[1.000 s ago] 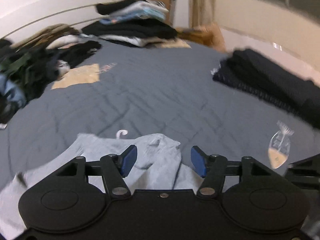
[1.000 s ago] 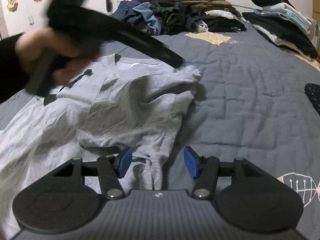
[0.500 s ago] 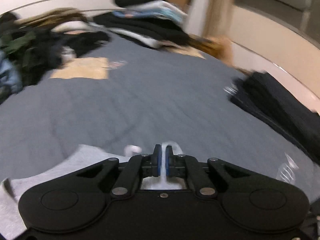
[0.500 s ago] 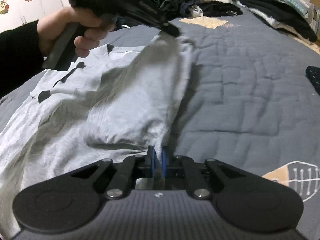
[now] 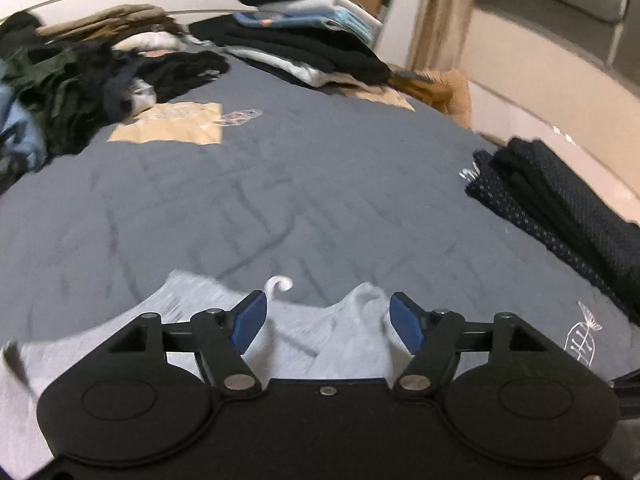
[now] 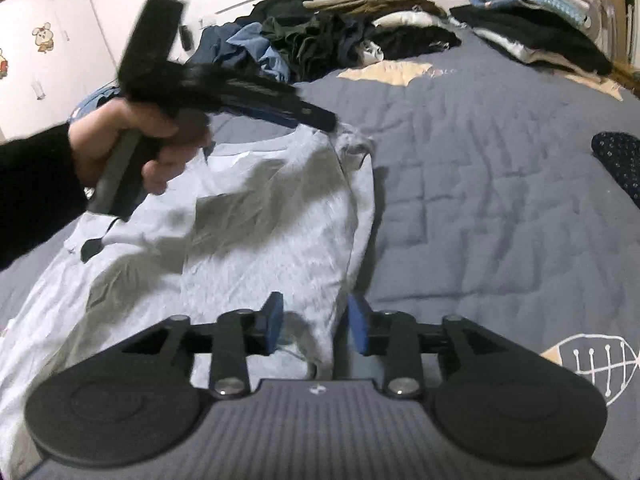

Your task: Fold clothes

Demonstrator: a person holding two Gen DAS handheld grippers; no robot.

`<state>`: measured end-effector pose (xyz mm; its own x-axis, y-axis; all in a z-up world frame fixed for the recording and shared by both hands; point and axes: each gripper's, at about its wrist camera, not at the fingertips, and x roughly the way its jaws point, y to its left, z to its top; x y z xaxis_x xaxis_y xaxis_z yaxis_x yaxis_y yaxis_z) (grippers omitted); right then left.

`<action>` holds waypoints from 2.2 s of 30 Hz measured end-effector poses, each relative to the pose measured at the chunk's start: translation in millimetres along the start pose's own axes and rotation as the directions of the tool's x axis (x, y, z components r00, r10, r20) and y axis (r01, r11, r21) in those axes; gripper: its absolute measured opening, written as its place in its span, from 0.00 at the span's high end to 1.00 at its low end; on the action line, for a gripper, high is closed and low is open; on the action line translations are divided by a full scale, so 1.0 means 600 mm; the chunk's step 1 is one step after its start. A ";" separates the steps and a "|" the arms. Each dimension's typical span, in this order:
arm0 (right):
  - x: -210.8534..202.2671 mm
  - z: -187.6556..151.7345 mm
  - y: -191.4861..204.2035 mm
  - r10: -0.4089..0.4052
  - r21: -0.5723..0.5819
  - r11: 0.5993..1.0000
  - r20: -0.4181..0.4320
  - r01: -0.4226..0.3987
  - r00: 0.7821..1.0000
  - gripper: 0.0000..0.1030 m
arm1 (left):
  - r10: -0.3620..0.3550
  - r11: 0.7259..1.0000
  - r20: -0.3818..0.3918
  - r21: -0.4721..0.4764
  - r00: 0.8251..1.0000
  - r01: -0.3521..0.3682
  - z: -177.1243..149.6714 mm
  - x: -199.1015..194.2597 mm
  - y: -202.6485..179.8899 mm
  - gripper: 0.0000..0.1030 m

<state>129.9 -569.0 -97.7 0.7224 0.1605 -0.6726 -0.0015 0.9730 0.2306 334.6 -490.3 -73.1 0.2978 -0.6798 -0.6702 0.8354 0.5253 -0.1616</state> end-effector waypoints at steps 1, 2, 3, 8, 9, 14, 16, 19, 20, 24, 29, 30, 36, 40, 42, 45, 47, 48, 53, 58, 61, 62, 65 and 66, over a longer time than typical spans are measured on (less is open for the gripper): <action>0.005 -0.002 0.004 -0.006 -0.010 1.000 0.000 0.006 1.000 0.64 | -0.007 1.000 -0.021 0.026 1.000 0.007 0.009 0.016 -0.010 0.38; 0.011 -0.004 0.008 -0.011 -0.021 1.000 0.000 0.011 1.000 0.64 | -0.006 0.999 -0.041 0.053 0.999 0.008 0.015 0.029 -0.020 0.41; 0.015 -0.006 0.009 -0.012 -0.016 1.000 -0.007 0.012 1.000 0.64 | -0.001 0.997 -0.065 0.083 0.998 0.006 0.019 0.044 -0.031 0.42; 0.034 -0.014 0.008 -0.013 0.017 1.000 -0.049 0.014 0.999 0.93 | 0.101 0.975 -0.274 0.217 0.956 -0.041 0.009 0.136 -0.064 0.91; 0.038 -0.016 0.008 -0.013 0.024 1.000 -0.058 0.014 0.998 0.94 | 0.099 0.976 -0.278 0.214 0.955 -0.039 0.010 0.141 -0.065 0.92; 0.024 -0.008 -0.022 0.016 0.152 0.988 -0.036 -0.010 0.999 0.96 | -0.042 0.996 -0.111 -0.088 0.993 0.032 0.058 0.118 -0.018 0.94; 0.017 -0.003 -0.039 0.012 0.203 0.979 -0.028 -0.006 1.000 0.96 | -0.060 0.990 -0.133 -0.134 0.989 0.042 0.067 0.135 -0.014 0.91; 0.027 -0.008 -0.054 0.003 0.255 0.967 -0.079 0.017 0.997 0.96 | 0.057 0.993 -0.141 -0.092 0.988 -0.070 0.071 0.148 -0.026 0.83; 0.035 -0.013 -0.056 0.001 0.265 0.964 -0.108 0.028 0.994 0.94 | 0.056 0.992 -0.118 -0.106 0.991 -0.069 0.072 0.135 -0.021 0.78; 0.037 -0.012 -0.048 -0.015 0.240 0.970 -0.116 0.043 0.993 0.93 | 0.057 0.991 -0.035 -0.117 0.998 -0.061 0.070 0.080 -0.007 0.51; 0.021 -0.003 -0.054 -0.032 0.250 0.967 -0.086 0.052 0.996 0.92 | 0.036 0.999 -0.025 0.040 0.999 -0.035 0.021 0.016 -0.007 0.48; 0.018 -0.002 -0.052 -0.043 0.239 0.969 -0.070 0.059 0.997 0.92 | 0.024 0.998 -0.042 0.067 0.999 -0.021 0.012 0.018 -0.006 0.50; 0.032 -0.005 -0.040 -0.049 0.204 0.977 -0.063 0.061 0.997 0.86 | -0.093 0.995 -0.132 0.022 0.987 0.097 -0.004 0.068 0.013 0.66; 0.041 -0.008 -0.035 -0.039 0.181 0.982 -0.069 0.051 0.997 0.79 | -0.086 0.990 -0.210 0.095 0.974 0.107 -0.013 0.110 -0.007 0.74; 0.042 -0.010 -0.036 -0.040 0.197 0.979 -0.073 0.054 0.996 0.86 | -0.080 0.989 -0.199 0.110 0.977 0.104 -0.010 0.116 -0.012 1.00; 0.045 -0.013 -0.045 -0.061 0.243 0.967 -0.077 0.077 0.995 0.94 | -0.030 0.999 -0.026 0.045 0.999 0.032 0.022 0.093 -0.001 1.00; 0.044 -0.013 -0.051 -0.055 0.279 0.957 -0.075 0.073 0.996 0.94 | -0.026 1.000 0.015 -0.016 1.000 0.026 0.045 0.088 0.011 1.00; 0.044 -0.013 -0.054 -0.052 0.297 0.952 -0.074 0.071 0.996 0.94 | -0.054 0.998 -0.015 -0.024 0.998 0.054 0.052 0.093 0.012 1.00; 0.042 -0.013 -0.048 -0.053 0.260 0.963 -0.098 0.077 0.994 0.93 | -0.095 0.990 -0.096 0.091 0.991 0.104 0.045 0.081 -0.003 0.63; 0.040 -0.012 -0.035 -0.069 0.221 0.971 -0.107 0.092 0.992 0.90 | -0.101 0.986 -0.137 0.118 0.985 0.117 0.017 0.095 -0.012 0.64; 0.041 -0.014 -0.032 -0.072 0.212 0.973 -0.105 0.093 0.992 0.90 | -0.109 0.979 -0.203 0.147 0.973 0.140 0.006 0.116 -0.031 0.73; 0.042 -0.014 -0.032 -0.072 0.210 0.973 -0.105 0.093 0.992 0.90 | -0.123 0.976 -0.221 0.150 0.968 0.158 0.004 0.123 -0.037 0.76; 0.043 -0.014 -0.032 -0.070 0.212 0.973 -0.106 0.092 0.992 0.90 | -0.142 0.973 -0.244 0.143 0.959 0.181 0.002 0.138 -0.045 0.76; 0.043 -0.014 -0.032 -0.069 0.211 0.973 -0.106 0.091 0.992 0.90 | -0.143 0.974 -0.245 0.138 0.959 0.180 0.001 0.141 -0.044 0.75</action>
<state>142.7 -581.9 -125.6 0.6436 0.1091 -0.7576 0.2098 0.9267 0.3117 338.2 -562.0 -125.2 0.0532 -0.6019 -0.7968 0.9312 0.3180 -0.1781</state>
